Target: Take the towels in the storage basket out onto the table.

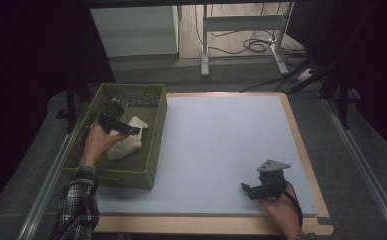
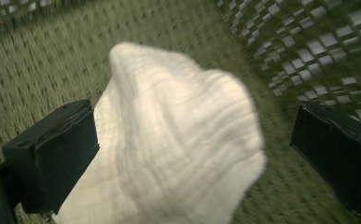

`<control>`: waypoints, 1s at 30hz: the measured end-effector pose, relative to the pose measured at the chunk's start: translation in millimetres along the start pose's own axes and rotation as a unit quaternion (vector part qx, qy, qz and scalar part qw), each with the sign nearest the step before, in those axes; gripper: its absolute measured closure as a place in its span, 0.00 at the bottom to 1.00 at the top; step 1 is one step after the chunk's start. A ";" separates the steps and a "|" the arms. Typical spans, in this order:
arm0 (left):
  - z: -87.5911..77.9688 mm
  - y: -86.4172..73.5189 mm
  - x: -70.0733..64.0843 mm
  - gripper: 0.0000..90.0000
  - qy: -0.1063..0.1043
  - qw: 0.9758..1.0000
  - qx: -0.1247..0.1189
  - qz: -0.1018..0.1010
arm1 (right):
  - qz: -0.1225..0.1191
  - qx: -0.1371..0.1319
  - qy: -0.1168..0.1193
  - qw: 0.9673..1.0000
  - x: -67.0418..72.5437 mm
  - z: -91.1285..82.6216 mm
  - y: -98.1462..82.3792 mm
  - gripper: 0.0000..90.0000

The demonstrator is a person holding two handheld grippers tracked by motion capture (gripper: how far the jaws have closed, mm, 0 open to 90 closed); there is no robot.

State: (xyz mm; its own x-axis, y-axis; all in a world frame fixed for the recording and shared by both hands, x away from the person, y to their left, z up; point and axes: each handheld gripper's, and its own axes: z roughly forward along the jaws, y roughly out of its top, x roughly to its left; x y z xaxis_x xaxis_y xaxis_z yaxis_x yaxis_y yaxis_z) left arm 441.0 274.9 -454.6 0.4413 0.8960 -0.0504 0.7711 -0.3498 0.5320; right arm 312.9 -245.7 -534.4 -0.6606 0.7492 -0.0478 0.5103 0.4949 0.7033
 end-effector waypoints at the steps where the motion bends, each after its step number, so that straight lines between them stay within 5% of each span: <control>1: 4.9 -0.5 3.0 0.01 0.000 1.000 0.007 -0.003 | 0.000 0.000 0.000 1.000 0.0 0.0 0.0 0.03; 9: 30.2 -4.2 20.1 0.02 0.008 0.997 0.064 -0.032 | 0.000 0.000 0.000 1.000 0.0 0.0 0.0 0.03; 16: 41.6 -7.8 30.1 0.04 0.010 0.992 0.111 -0.058 | 0.000 0.000 0.000 1.000 0.0 0.0 0.0 0.03; 19: 50.3 -12.2 34.9 0.08 0.006 0.987 0.145 -0.072 | 0.000 0.000 0.000 1.000 0.0 0.0 0.0 0.03; 24: 52.7 -13.2 33.4 0.25 0.000 0.983 0.172 -0.069 | 0.000 0.000 0.000 1.000 0.0 0.1 0.0 0.03; 28: 50.7 -13.1 30.8 0.57 -0.027 0.982 0.174 -0.065 | 0.000 0.000 0.000 1.000 0.0 0.0 0.0 0.03; 29: 50.2 -13.0 30.0 0.57 -0.029 0.982 0.175 -0.063 | 0.000 0.000 0.000 1.000 0.0 0.0 0.0 0.03; 30: 48.8 -13.0 30.8 0.71 -0.048 0.981 0.175 -0.064 | 0.000 0.000 0.000 1.000 0.0 0.0 0.0 0.03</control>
State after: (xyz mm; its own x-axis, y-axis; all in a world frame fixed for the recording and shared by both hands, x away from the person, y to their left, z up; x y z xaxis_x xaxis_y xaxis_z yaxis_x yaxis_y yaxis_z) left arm 466.9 293.7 -504.3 0.3582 0.9150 -0.1856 0.9263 -0.3233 0.1936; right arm 312.9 -245.7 -534.5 -0.6606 0.7492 -0.0472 0.5105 0.4945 0.7035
